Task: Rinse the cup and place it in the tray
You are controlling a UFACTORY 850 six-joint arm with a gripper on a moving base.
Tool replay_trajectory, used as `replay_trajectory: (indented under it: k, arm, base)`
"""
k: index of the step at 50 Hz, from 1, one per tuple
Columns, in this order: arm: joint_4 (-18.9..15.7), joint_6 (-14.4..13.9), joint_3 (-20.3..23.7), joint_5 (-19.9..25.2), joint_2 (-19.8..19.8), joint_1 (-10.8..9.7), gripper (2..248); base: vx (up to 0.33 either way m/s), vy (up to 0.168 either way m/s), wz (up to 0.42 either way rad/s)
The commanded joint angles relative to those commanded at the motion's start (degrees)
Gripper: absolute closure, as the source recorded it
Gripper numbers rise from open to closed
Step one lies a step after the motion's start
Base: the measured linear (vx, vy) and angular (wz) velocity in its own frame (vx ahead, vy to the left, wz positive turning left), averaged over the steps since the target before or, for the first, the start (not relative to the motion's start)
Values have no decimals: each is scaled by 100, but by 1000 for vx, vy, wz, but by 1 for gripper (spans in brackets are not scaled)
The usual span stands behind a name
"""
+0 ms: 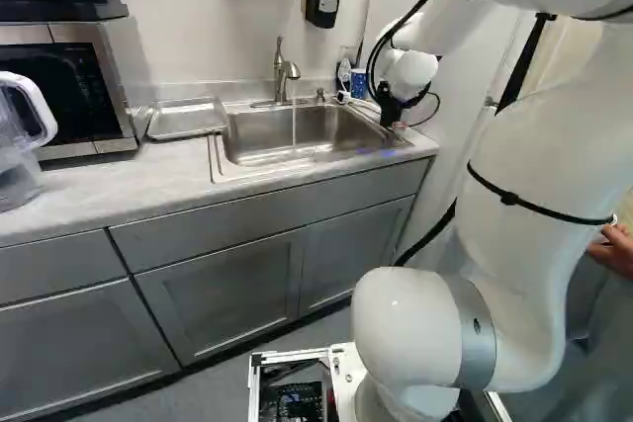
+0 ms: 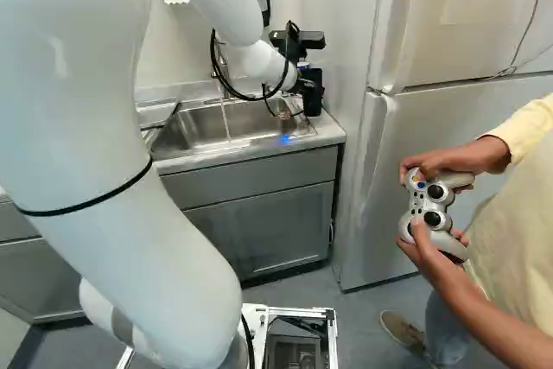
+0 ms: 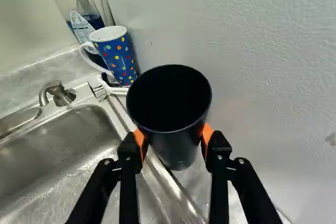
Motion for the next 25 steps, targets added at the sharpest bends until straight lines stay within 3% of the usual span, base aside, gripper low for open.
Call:
replay_trajectory:
  k: [25]
  arm:
    - [0,0,-2,0,11,0,130]
  base:
    - [0,0,0]
